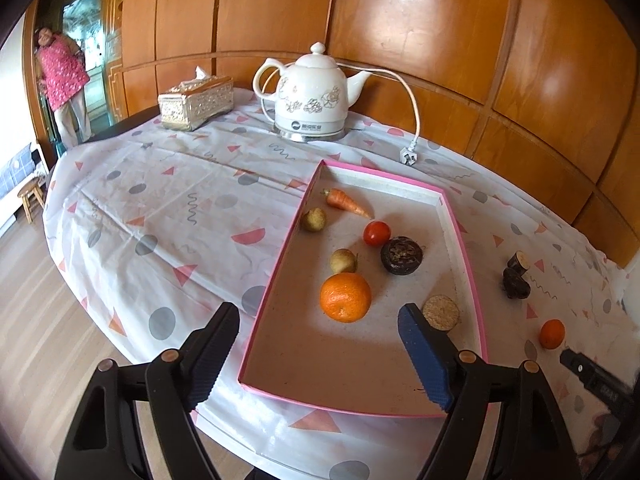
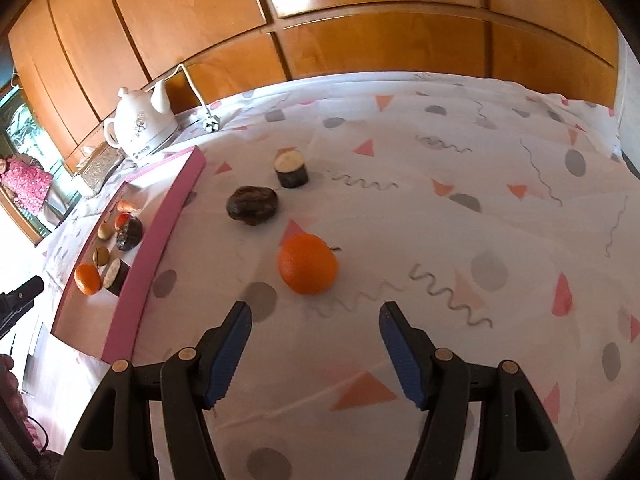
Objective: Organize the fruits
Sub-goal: 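Move the right gripper toward the remaining mandarin beside the tray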
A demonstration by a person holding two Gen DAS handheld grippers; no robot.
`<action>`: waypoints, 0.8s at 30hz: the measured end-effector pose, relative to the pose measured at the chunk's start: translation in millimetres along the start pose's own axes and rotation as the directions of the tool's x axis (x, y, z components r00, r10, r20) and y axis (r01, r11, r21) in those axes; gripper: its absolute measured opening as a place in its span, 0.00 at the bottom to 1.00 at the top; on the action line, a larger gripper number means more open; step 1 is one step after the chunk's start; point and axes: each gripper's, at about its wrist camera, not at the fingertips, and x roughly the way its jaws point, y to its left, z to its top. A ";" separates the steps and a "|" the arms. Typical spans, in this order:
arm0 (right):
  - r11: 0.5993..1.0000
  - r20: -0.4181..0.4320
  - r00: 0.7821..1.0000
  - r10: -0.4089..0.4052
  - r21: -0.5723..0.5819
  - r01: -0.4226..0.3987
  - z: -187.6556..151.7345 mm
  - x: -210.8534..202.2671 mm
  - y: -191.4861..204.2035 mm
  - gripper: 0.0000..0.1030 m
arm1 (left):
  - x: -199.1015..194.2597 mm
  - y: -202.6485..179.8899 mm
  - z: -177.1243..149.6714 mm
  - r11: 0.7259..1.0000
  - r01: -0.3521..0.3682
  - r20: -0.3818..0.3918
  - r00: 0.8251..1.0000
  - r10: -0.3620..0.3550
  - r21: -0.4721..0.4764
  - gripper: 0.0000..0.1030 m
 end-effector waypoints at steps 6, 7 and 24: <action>1.000 -0.027 1.000 0.009 -0.002 -0.009 11.4 14.8 2.9 0.65 | -1.6 -2.2 0.3 1.000 -0.001 0.012 1.000 0.001 0.015 0.80; 1.000 -0.030 1.000 0.006 -0.002 -0.006 13.0 16.8 2.1 0.65 | -1.5 -2.4 0.2 1.000 -0.002 0.011 1.000 0.002 0.015 0.80; 0.999 -0.055 0.998 0.033 0.030 -0.031 26.9 35.7 2.3 0.65 | 7.0 -0.4 0.0 1.000 -0.013 -0.006 1.000 0.013 0.005 0.82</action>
